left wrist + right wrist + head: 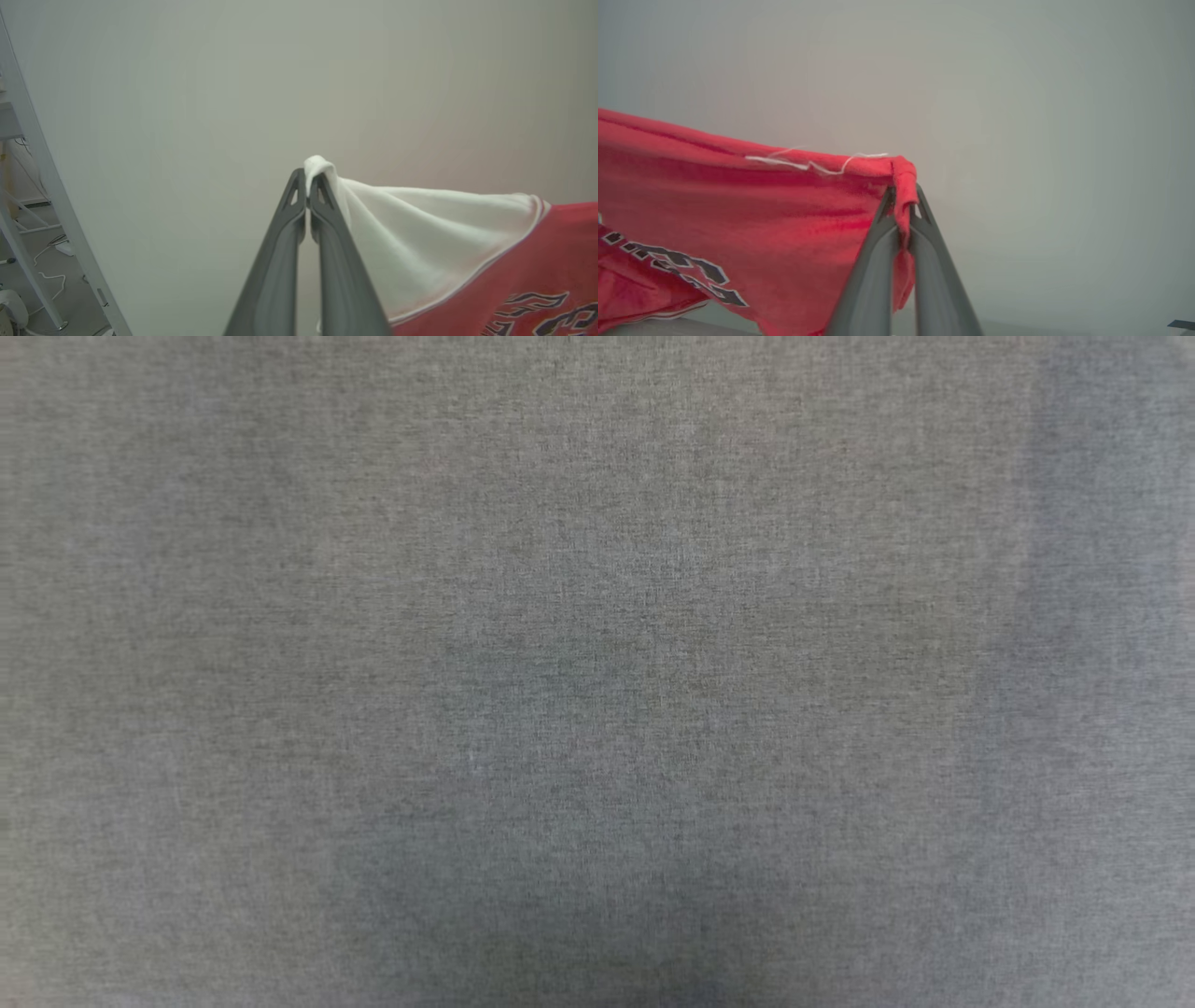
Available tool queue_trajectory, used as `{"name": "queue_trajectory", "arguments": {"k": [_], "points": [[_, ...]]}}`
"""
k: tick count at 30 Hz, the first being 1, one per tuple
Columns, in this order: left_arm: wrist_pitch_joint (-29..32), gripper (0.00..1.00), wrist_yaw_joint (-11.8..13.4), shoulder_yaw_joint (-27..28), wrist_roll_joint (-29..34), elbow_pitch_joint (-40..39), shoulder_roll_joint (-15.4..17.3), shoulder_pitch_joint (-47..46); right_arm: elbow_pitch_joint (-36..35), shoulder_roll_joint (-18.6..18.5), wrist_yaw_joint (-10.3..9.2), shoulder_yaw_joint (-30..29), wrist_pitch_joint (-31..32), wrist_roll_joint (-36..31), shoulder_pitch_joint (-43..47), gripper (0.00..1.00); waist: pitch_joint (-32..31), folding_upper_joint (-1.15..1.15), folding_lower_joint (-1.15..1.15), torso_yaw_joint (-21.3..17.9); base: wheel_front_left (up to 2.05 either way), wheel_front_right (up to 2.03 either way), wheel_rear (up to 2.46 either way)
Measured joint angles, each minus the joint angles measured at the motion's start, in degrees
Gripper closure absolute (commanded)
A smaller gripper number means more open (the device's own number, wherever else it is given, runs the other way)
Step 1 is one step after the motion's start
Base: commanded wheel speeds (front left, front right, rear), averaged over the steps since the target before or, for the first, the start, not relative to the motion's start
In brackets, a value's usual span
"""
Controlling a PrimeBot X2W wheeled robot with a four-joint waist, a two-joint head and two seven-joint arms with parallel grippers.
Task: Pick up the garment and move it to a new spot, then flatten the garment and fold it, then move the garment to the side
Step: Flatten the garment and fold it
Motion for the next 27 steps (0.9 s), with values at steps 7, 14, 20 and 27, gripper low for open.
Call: {"name": "queue_trajectory", "arguments": {"k": [7, 14, 20, 27], "points": [[0.0, 1.0, -0.02, 2.02, 0.4, -6.25, -2.98, 20.09, 1.94, 0.14, -0.01, 6.61, -3.81, 3.88, 11.18, 1.0, -4.33, 0.0, 0.0, 0.62, 0.0, 0.0, 0.0], [0.0, 1.0, -0.03, -0.68, 1.6, -13.1, -3.89, 41.39, -0.08, -1.57, -0.01, 15.91, -4.95, 8.94, 26.66, 1.0, -11.07, 0.0, -0.01, 1.26, 0.0, 0.0, 0.0], [0.0, 1.0, -0.02, -2.76, 1.68, -14.81, -3.77, 56.96, -2.1, -5.41, -0.01, 22.94, -4.3, 14.51, 38.52, 1.0, -17.6, 0.0, -0.02, 1.81, 0.0, 0.0, 0.0], [0.18, 1.0, -0.01, -6.21, 1.57, -16.71, -2.63, 69.71, -8.2, -10.67, -0.01, 28.35, 0.35, 25.79, 49.27, 1.0, -24.67, 0.0, -0.02, 2.58, 0.0, 0.0, 0.0]]}}
